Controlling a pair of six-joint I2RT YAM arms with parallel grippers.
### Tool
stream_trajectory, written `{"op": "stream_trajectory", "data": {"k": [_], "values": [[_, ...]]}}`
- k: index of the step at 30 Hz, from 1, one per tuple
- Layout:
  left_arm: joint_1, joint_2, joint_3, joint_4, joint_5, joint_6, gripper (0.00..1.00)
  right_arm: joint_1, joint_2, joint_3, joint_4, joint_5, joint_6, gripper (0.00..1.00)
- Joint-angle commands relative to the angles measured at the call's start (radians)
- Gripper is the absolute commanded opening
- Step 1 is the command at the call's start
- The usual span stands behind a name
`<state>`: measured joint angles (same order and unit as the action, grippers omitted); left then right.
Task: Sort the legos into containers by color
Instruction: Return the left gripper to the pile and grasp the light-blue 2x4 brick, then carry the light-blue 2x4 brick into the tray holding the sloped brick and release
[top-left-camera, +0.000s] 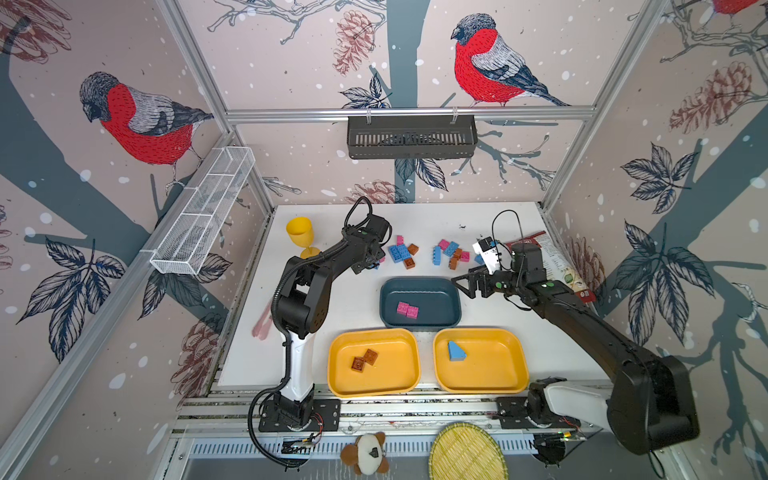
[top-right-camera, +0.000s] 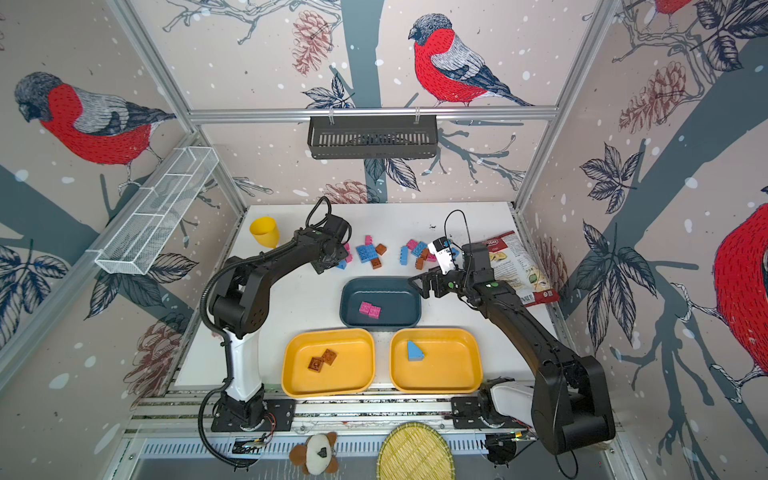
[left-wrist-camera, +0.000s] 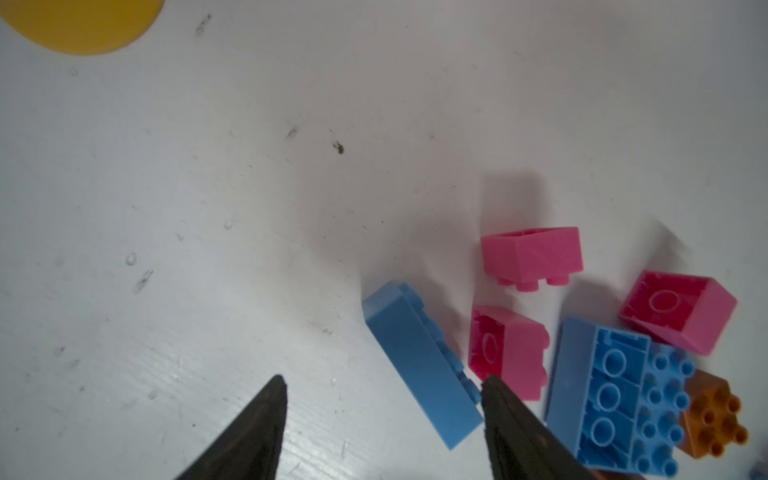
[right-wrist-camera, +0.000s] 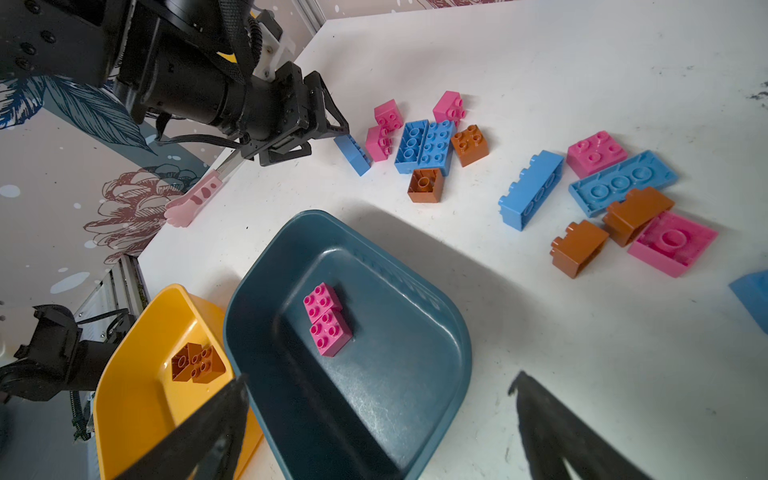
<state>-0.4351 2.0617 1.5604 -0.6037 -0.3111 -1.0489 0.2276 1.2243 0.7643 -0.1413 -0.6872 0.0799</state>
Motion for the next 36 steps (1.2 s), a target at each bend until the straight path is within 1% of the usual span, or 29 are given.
{"op": "stream_trajectory", "data": {"k": [1, 8, 13, 17, 25, 28, 32, 36], "values": [[-0.001, 0.033, 0.033, -0.035, -0.029, -0.084, 0.72, -0.006, -0.002, -0.006, 0.026, -0.028, -0.004, 0.99], [0.000, 0.087, 0.070, -0.051, -0.054, -0.110, 0.69, -0.013, 0.008, -0.012, 0.036, -0.035, -0.003, 0.99], [-0.003, 0.129, 0.130, -0.100, -0.069, -0.119, 0.63, -0.017, 0.011, -0.010, 0.037, -0.040, -0.005, 0.99], [-0.008, 0.145, 0.148, -0.130, -0.076, -0.118, 0.58, -0.017, 0.016, -0.014, 0.042, -0.042, -0.005, 0.99], [-0.032, 0.153, 0.148, -0.145, -0.069, -0.118, 0.40, -0.019, 0.007, -0.017, 0.041, -0.043, -0.003, 0.99], [-0.037, 0.149, 0.141, -0.143, -0.075, -0.111, 0.33, -0.019, 0.004, -0.020, 0.043, -0.043, -0.002, 0.99], [-0.038, 0.143, 0.121, -0.125, -0.066, -0.088, 0.20, -0.019, 0.003, -0.022, 0.045, -0.043, 0.000, 0.99], [-0.037, 0.119, 0.115, -0.126, -0.090, -0.048, 0.16, -0.018, -0.002, -0.025, 0.046, -0.040, 0.000, 0.99]]}}
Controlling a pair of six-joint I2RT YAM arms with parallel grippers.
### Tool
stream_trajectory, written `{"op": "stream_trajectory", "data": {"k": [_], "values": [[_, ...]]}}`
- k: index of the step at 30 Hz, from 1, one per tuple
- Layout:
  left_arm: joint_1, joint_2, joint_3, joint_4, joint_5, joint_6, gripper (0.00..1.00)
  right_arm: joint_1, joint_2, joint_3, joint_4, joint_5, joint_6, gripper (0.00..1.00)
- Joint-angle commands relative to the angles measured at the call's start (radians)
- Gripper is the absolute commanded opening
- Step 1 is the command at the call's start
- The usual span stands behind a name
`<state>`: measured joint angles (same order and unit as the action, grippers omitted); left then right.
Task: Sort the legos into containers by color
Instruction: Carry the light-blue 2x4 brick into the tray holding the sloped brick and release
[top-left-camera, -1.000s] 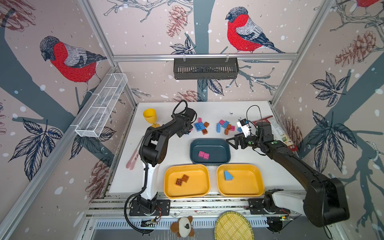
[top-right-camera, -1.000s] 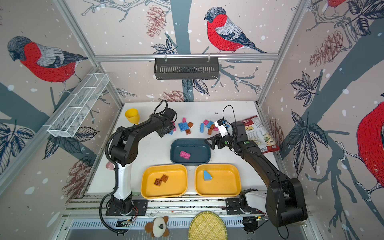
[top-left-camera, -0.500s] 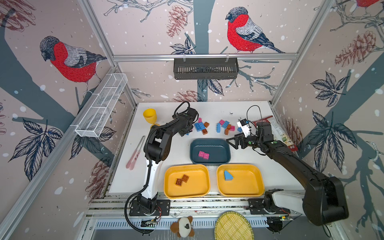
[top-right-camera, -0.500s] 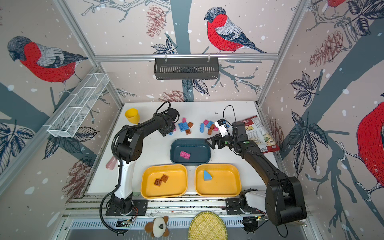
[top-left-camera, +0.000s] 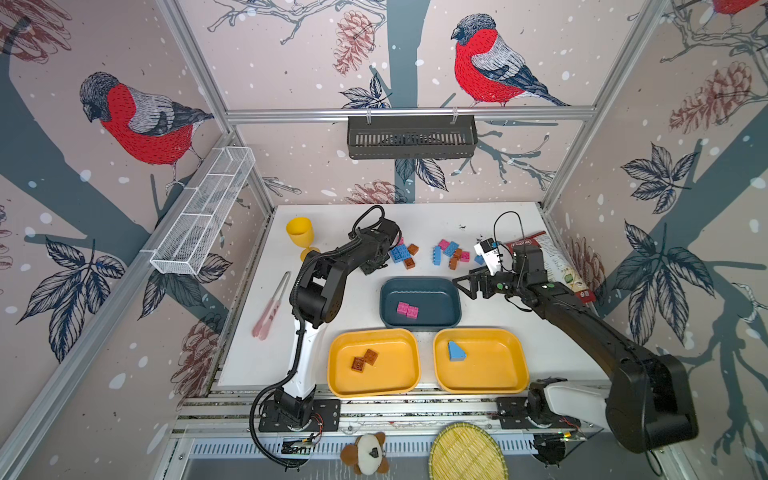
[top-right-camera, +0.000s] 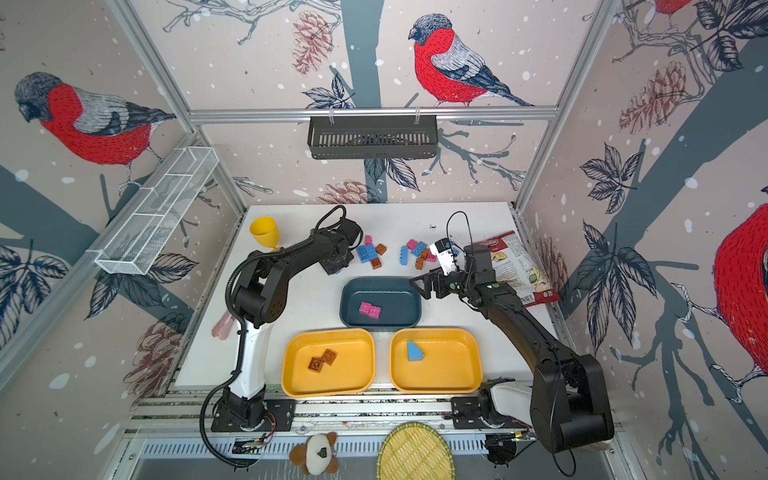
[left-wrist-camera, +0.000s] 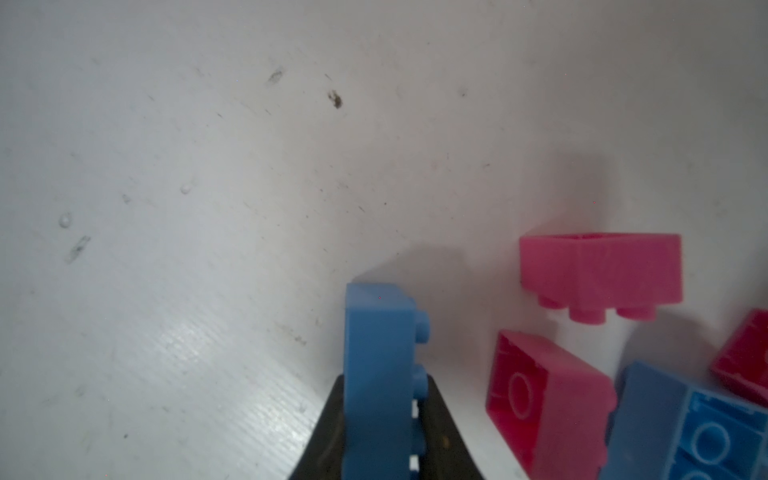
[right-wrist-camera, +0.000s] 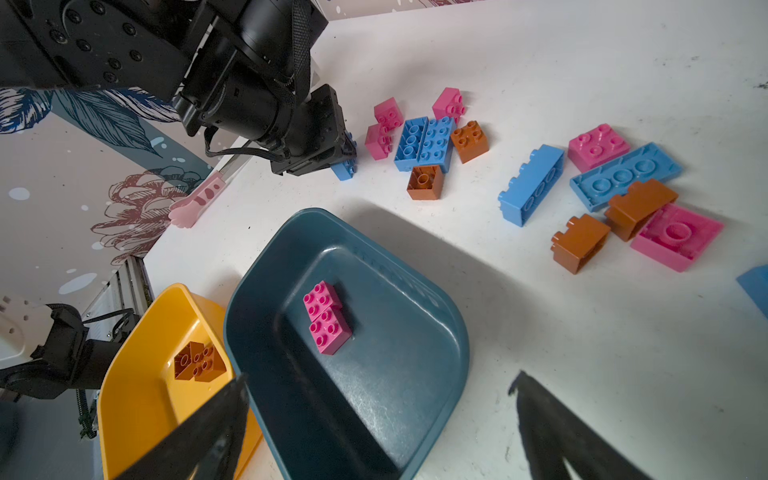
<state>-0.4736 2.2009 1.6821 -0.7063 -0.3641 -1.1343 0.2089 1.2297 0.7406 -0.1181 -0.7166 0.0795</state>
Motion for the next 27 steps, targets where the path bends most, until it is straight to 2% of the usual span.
{"op": "stream_trajectory", "data": {"k": [1, 6, 11, 13, 16, 21, 23, 27], "values": [[0.001, -0.030, -0.010, -0.023, -0.043, 0.050, 0.16, -0.001, -0.008, -0.002, 0.023, -0.010, 0.002, 0.99], [0.001, -0.112, -0.036, 0.009, -0.051, 0.175, 0.15, -0.003, -0.011, 0.002, 0.025, -0.008, 0.003, 0.99], [-0.023, -0.234, -0.091, 0.051, 0.005, 0.345, 0.14, -0.009, -0.017, 0.008, 0.018, 0.005, 0.003, 0.99], [-0.051, -0.301, -0.128, 0.102, 0.082, 0.460, 0.15, -0.014, -0.018, 0.009, 0.013, 0.011, 0.005, 0.99], [-0.096, -0.407, -0.206, 0.182, 0.265, 0.621, 0.16, -0.021, -0.023, 0.013, 0.004, 0.014, 0.008, 0.99], [-0.127, -0.529, -0.311, 0.238, 0.669, 0.749, 0.12, -0.020, -0.057, 0.005, -0.023, 0.030, 0.028, 0.99], [-0.172, -0.561, -0.336, 0.229, 0.719, 0.786, 0.11, -0.019, -0.073, -0.003, -0.037, 0.044, 0.039, 1.00], [-0.280, -0.609, -0.397, 0.226, 0.725, 0.838, 0.11, -0.022, -0.108, -0.012, -0.080, 0.078, 0.052, 0.99]]}}
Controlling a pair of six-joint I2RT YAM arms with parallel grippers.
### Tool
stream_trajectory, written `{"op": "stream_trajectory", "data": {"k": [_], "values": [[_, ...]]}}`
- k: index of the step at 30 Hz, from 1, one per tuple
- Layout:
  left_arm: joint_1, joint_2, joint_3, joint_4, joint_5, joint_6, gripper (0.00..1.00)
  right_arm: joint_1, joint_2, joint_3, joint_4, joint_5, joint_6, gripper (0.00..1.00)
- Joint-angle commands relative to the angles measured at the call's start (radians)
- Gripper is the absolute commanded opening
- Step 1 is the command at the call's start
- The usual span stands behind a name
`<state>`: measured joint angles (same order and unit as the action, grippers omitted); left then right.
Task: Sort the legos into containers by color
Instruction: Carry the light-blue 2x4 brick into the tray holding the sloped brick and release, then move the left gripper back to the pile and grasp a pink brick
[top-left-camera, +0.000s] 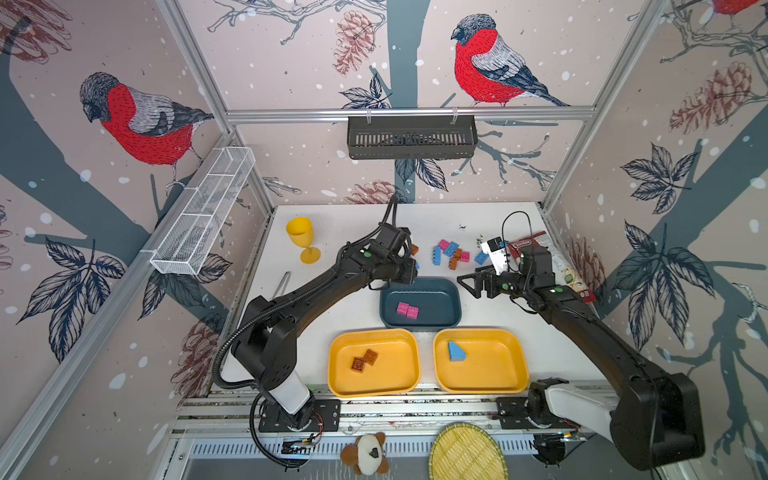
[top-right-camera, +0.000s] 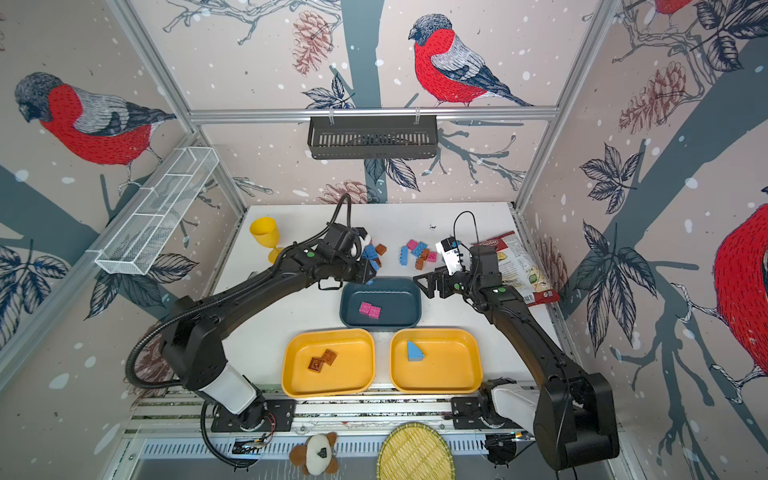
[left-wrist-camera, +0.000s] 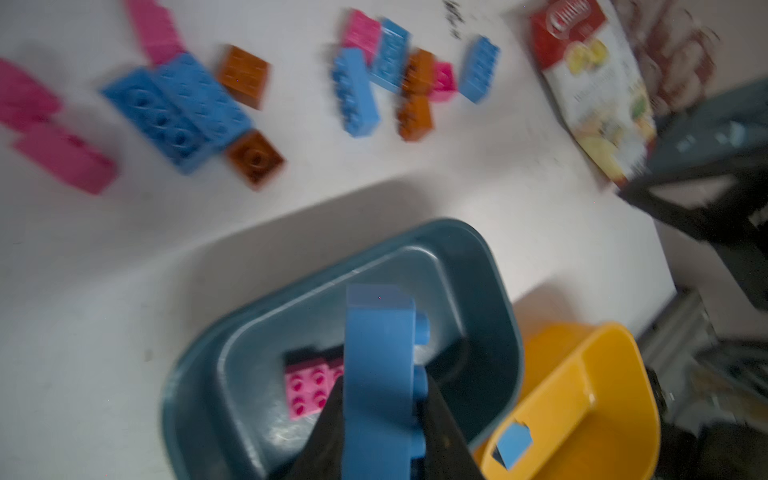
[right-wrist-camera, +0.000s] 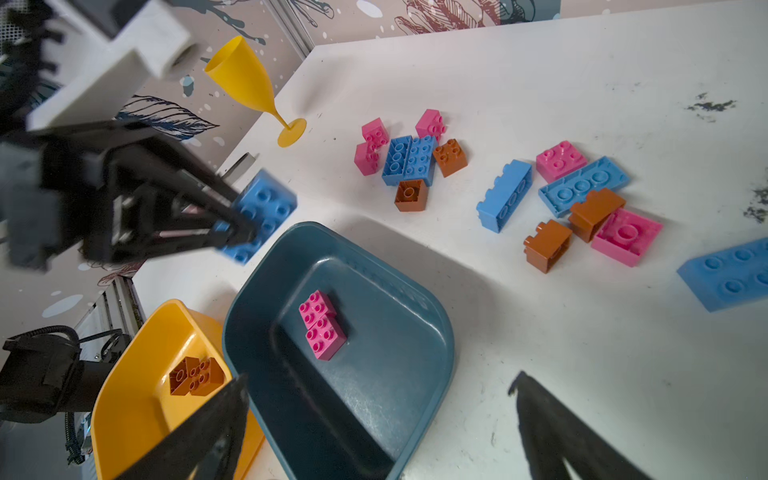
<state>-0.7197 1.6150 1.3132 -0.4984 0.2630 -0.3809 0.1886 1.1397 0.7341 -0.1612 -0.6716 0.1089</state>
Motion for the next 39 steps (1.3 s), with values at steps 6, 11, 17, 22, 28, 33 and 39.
{"op": "stream_trajectory", "data": {"k": [6, 11, 17, 22, 28, 33, 39], "values": [[-0.162, -0.028, -0.076, 0.017, 0.097, 0.073, 0.11, 0.000, -0.080, -0.044, -0.057, 0.077, 0.055, 1.00], [-0.249, 0.017, -0.123, 0.054, 0.078, 0.070, 0.11, 0.001, -0.119, -0.066, -0.073, 0.101, 0.060, 1.00], [-0.300, 0.041, -0.152, 0.067, 0.077, 0.080, 0.14, 0.003, -0.153, -0.091, -0.095, 0.118, 0.058, 0.99], [-0.317, 0.037, -0.162, 0.078, 0.094, 0.089, 0.18, 0.008, -0.171, -0.094, -0.097, 0.122, 0.061, 0.99], [-0.317, 0.043, -0.150, 0.062, 0.118, 0.109, 0.40, 0.011, -0.179, -0.096, -0.098, 0.127, 0.058, 0.99], [-0.316, 0.019, -0.121, 0.047, 0.114, 0.119, 0.61, 0.011, -0.180, -0.097, -0.090, 0.126, 0.058, 1.00], [-0.257, -0.017, -0.105, -0.006, 0.079, 0.146, 0.70, 0.012, -0.165, -0.102, -0.060, 0.113, 0.061, 1.00]]}}
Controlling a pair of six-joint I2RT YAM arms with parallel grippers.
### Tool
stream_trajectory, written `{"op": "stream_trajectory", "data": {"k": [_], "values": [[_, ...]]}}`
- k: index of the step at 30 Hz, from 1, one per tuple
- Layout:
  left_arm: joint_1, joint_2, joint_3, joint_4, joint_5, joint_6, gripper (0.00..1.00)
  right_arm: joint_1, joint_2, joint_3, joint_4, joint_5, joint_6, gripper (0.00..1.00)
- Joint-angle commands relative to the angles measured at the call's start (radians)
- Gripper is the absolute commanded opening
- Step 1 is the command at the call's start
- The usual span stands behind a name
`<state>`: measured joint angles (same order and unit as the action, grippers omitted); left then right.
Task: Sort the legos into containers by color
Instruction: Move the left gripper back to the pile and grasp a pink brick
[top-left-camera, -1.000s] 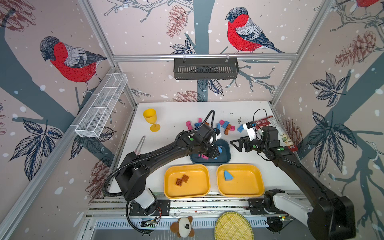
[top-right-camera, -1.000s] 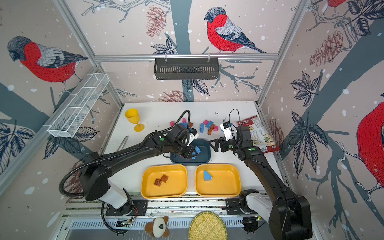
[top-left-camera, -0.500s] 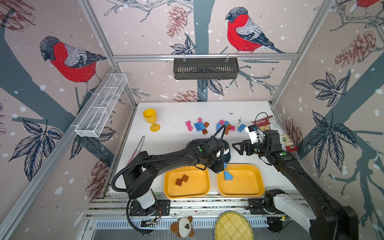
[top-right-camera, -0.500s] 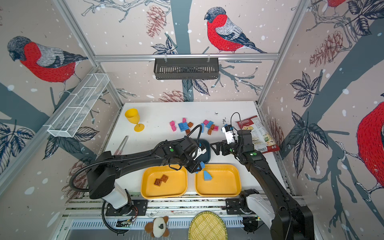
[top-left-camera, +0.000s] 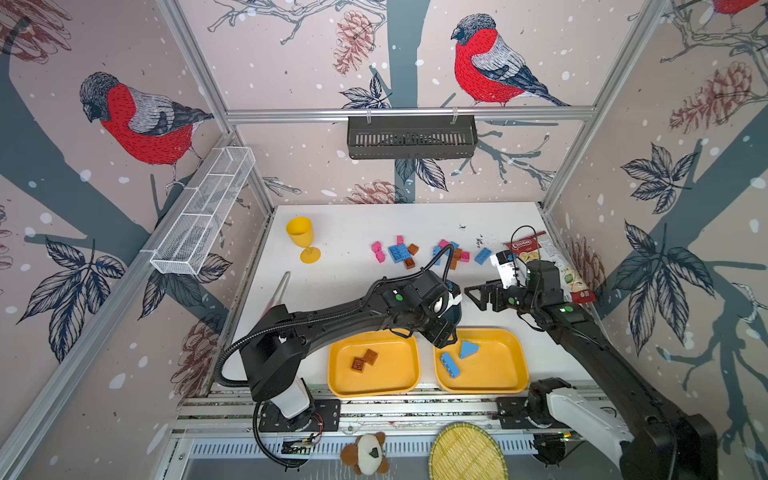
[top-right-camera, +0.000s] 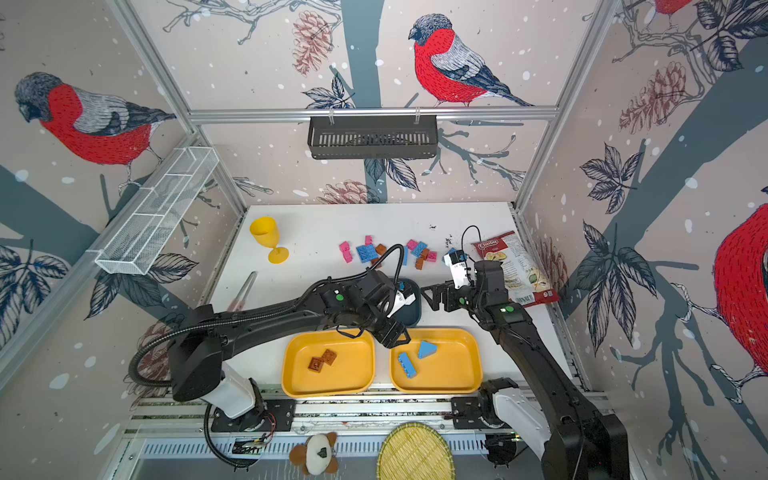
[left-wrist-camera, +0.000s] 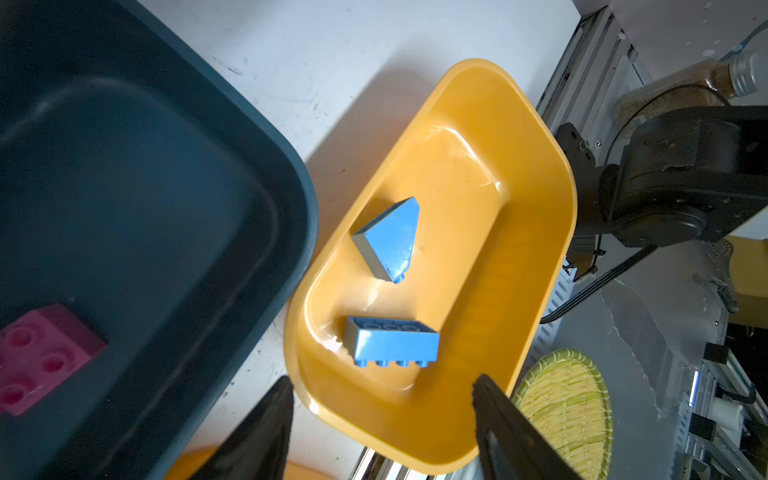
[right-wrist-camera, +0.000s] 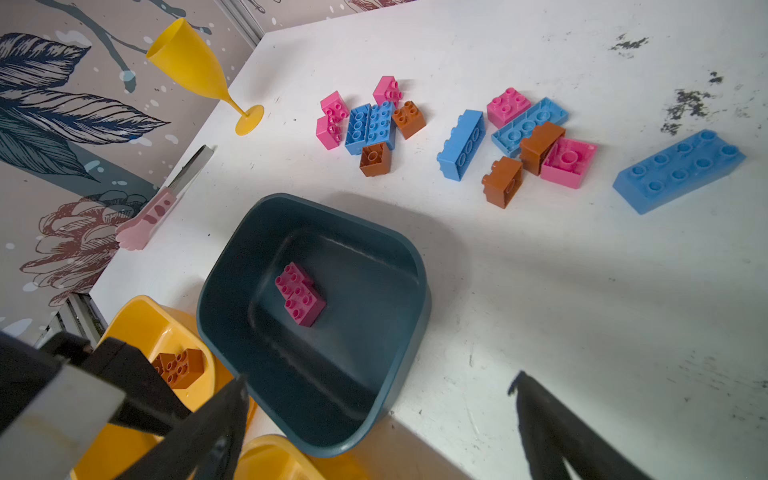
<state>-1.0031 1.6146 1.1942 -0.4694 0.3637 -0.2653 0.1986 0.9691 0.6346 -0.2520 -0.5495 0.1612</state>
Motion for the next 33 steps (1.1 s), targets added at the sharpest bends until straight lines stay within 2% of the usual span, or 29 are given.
{"op": "stream_trajectory", "data": {"k": [1, 5, 9, 12, 19, 25, 29, 33], "values": [[0.046, -0.025, 0.019, -0.046, -0.031, 0.038, 0.70, 0.004, 0.010, -0.003, 0.037, -0.013, 0.009, 1.00], [0.128, -0.048, 0.043, -0.081, -0.088, 0.063, 0.72, 0.010, 0.030, 0.000, 0.057, -0.021, 0.012, 1.00], [0.231, -0.045, 0.073, -0.113, -0.241, 0.052, 0.72, 0.013, 0.057, 0.002, 0.080, -0.026, 0.012, 0.99], [0.330, -0.027, 0.086, -0.100, -0.303, 0.035, 0.73, 0.014, 0.082, 0.006, 0.099, -0.032, 0.014, 1.00], [0.532, 0.085, 0.182, -0.043, -0.374, -0.050, 0.72, 0.022, 0.140, 0.043, 0.137, -0.043, 0.017, 0.99], [0.600, 0.250, 0.313, -0.011, -0.436, -0.090, 0.71, 0.030, 0.195, 0.065, 0.149, -0.052, 0.011, 1.00], [0.611, 0.363, 0.407, -0.028, -0.448, -0.122, 0.69, 0.032, 0.216, 0.078, 0.153, -0.052, 0.006, 1.00], [0.612, 0.457, 0.486, -0.038, -0.456, -0.036, 0.67, 0.030, 0.236, 0.086, 0.160, -0.053, 0.001, 1.00]]}}
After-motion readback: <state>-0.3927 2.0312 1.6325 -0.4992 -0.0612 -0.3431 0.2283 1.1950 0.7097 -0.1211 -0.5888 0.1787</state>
